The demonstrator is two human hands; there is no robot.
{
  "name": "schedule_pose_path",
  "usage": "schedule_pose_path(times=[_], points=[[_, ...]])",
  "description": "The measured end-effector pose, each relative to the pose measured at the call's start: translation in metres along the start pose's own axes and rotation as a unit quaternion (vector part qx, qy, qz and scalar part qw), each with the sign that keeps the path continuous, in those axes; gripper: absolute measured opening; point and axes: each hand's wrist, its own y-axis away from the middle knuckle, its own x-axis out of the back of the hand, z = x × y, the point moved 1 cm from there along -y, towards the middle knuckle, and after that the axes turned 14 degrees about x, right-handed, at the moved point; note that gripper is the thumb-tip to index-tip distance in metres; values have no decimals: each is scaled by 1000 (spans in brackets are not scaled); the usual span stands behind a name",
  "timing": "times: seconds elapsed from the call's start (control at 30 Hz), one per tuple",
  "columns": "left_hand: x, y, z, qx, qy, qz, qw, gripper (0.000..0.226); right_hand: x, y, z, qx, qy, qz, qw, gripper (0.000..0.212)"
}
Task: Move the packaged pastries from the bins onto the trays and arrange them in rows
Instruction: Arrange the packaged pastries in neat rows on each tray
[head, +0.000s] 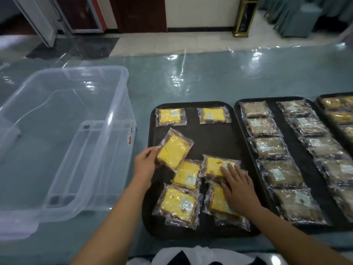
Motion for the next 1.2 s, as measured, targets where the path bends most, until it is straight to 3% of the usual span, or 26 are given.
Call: schedule_pose_path(times=[0.07,0.2,0.53,0.6,0.67,0.73,0.8,0.9,1.0,1.07,1.2], points=[[0,-5,3,42,53,-42,997,19,1,2,-4,-13,5,-7,1000,71],[-7,-2,4,54,52,-82,994,20,1,6,-8,-26,12,-6,1000,71],[-10,-18,16,55,-65,-112,990,19,-5,8,-14,-54,8,3,999,60],[-11,-19,22,21,-77,-91,993,16,-7,8,-13,-53,13,8,998,67],[-12,-16,30,-69,-114,-47,990,15,-10,8,-11,-58,10,16,998,64],[-15,-12,39,-182,-178,-22,967,17,-12,7,-10,-61,7,24,998,61],[-18,-14,43,-235,-267,-14,934,17,-14,8,-11,-59,6,38,998,63],[-20,-25,31,-172,-439,-6,882,13,-17,9,-11,-59,1,47,997,63],[-27,-30,10,-184,-438,18,880,21,-19,9,-11,-59,-3,56,997,63],[-43,-30,-2,-188,-445,19,876,40,-19,9,-10,-59,-10,61,996,63],[-83,-29,-12,-30,-525,38,850,88,-21,9,-9,-55,-27,70,996,61]])
